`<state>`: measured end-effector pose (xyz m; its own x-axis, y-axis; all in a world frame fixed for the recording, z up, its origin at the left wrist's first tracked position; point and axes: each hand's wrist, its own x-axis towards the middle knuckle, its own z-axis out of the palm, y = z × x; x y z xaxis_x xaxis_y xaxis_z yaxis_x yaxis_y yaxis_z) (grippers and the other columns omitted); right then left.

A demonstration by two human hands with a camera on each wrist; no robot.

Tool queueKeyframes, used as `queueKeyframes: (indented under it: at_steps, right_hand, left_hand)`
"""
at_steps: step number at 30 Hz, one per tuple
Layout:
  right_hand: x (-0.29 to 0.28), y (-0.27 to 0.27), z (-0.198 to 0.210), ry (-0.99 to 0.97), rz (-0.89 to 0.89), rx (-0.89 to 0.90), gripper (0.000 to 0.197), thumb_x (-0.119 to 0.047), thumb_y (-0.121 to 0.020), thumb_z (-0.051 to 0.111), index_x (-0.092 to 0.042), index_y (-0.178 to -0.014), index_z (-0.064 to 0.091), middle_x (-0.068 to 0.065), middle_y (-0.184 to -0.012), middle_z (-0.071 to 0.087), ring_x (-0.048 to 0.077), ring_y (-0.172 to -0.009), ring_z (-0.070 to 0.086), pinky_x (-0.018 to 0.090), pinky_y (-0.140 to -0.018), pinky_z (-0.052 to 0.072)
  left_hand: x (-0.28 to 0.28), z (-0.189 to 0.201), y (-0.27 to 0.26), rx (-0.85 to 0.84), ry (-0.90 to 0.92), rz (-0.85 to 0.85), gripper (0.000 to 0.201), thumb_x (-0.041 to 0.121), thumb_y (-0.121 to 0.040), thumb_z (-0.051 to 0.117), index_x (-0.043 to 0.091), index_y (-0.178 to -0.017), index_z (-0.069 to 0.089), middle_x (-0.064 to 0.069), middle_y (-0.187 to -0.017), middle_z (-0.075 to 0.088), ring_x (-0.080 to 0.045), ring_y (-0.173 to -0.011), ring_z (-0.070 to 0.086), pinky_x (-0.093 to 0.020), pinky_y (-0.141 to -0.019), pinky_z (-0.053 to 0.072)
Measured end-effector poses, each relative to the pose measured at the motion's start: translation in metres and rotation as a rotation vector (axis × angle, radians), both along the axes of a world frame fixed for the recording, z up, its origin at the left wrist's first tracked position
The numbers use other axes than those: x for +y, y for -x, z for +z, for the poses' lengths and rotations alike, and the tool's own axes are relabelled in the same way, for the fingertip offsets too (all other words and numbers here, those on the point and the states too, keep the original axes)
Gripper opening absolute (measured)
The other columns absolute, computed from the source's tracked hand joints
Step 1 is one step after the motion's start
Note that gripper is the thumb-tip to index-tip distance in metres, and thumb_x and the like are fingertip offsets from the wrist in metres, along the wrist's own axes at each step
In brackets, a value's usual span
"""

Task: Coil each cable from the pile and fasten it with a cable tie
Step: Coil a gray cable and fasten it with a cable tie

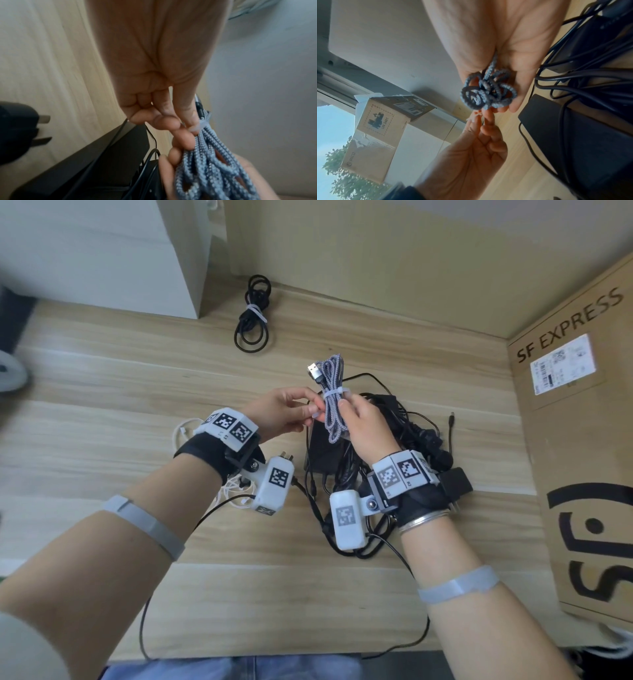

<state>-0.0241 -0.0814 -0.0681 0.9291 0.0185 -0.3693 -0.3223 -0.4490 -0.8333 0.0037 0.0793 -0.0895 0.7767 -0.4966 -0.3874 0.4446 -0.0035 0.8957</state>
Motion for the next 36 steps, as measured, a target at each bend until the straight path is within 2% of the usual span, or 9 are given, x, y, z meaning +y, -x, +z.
queueKeyframes:
  at_steps: [3,7,10,12,16,22,26,29,36]
  right_hand:
    - [-0.002,0.004,-0.004,-0.054,0.001,0.005,0.031,-0.039,-0.088,0.041,-0.028,-0.111,0.059,0.007,-0.104,0.069,0.026,-0.101,0.064,0.054,-0.093,0.047]
    - [-0.004,0.012,-0.005,-0.038,0.053,-0.030,0.027,-0.023,-0.098,0.039,-0.022,-0.119,0.056,0.002,-0.104,0.066,0.024,-0.103,0.062,0.053,-0.096,0.045]
    - [-0.004,0.015,-0.009,-0.054,0.049,-0.025,0.026,-0.022,-0.098,0.038,-0.025,-0.117,0.056,0.000,-0.102,0.066,0.024,-0.103,0.062,0.053,-0.096,0.045]
    - [-0.005,0.015,-0.010,-0.047,0.046,-0.015,0.029,-0.022,-0.098,0.038,-0.021,-0.122,0.055,0.002,-0.102,0.066,0.025,-0.103,0.062,0.053,-0.096,0.045]
    - [-0.006,0.018,-0.013,0.004,0.073,-0.013,0.032,-0.027,-0.097,0.037,-0.022,-0.124,0.054,0.013,-0.100,0.067,0.033,-0.096,0.062,0.056,-0.089,0.047]
    - [-0.004,0.022,-0.012,0.075,0.098,-0.020,0.033,-0.024,-0.099,0.035,-0.020,-0.127,0.052,0.013,-0.103,0.066,0.029,-0.095,0.062,0.051,-0.088,0.049]
    - [-0.007,0.024,-0.013,0.128,0.118,-0.034,0.034,-0.025,-0.100,0.034,-0.017,-0.128,0.052,0.016,-0.101,0.066,0.031,-0.092,0.062,0.048,-0.085,0.050]
    - [-0.008,0.024,-0.013,0.144,0.113,-0.038,0.034,-0.024,-0.100,0.034,-0.016,-0.128,0.051,0.012,-0.101,0.066,0.027,-0.092,0.061,0.042,-0.085,0.049]
    - [-0.011,0.026,-0.018,0.042,0.109,0.048,0.036,-0.025,-0.100,0.031,-0.021,-0.131,0.048,0.009,-0.112,0.064,0.025,-0.106,0.059,0.050,-0.097,0.045]
  left_hand:
    - [0.000,0.000,0.001,0.061,0.086,0.090,0.015,0.004,-0.091,0.049,0.013,-0.086,0.060,0.004,-0.067,0.063,-0.003,-0.056,0.050,-0.017,-0.063,0.051]
    - [0.003,0.002,0.000,0.152,0.163,0.163,0.014,0.005,-0.091,0.048,0.014,-0.084,0.057,0.007,-0.063,0.063,-0.001,-0.052,0.054,-0.022,-0.072,0.057]
    - [-0.002,0.006,0.003,0.129,0.085,0.148,0.013,0.007,-0.089,0.052,0.014,-0.079,0.057,0.005,-0.063,0.064,-0.002,-0.052,0.055,-0.026,-0.076,0.056]
    - [-0.006,0.008,0.003,0.127,0.058,0.205,0.013,0.008,-0.089,0.055,0.014,-0.078,0.056,0.005,-0.061,0.063,-0.002,-0.051,0.055,-0.026,-0.076,0.057]
    - [-0.011,0.009,0.001,0.083,-0.086,0.277,0.013,0.009,-0.085,0.061,0.013,-0.074,0.057,0.006,-0.056,0.063,-0.001,-0.050,0.057,-0.025,-0.075,0.057]
    - [-0.019,0.012,0.001,-0.022,-0.280,0.288,0.017,0.012,-0.082,0.068,0.012,-0.070,0.056,-0.004,-0.066,0.062,0.000,-0.048,0.057,-0.018,-0.065,0.055]
    - [-0.020,0.015,0.003,-0.046,-0.344,0.256,0.019,0.013,-0.081,0.069,0.014,-0.068,0.056,-0.006,-0.067,0.063,-0.008,-0.057,0.058,-0.028,-0.076,0.055]
    - [-0.023,0.015,0.005,-0.070,-0.385,0.257,0.019,0.013,-0.080,0.070,0.015,-0.067,0.056,-0.006,-0.066,0.062,-0.013,-0.061,0.057,-0.035,-0.082,0.054]
    - [-0.023,0.020,0.005,-0.077,-0.416,0.211,0.018,0.013,-0.079,0.071,0.014,-0.069,0.056,-0.006,-0.070,0.065,-0.012,-0.064,0.060,-0.035,-0.085,0.055]
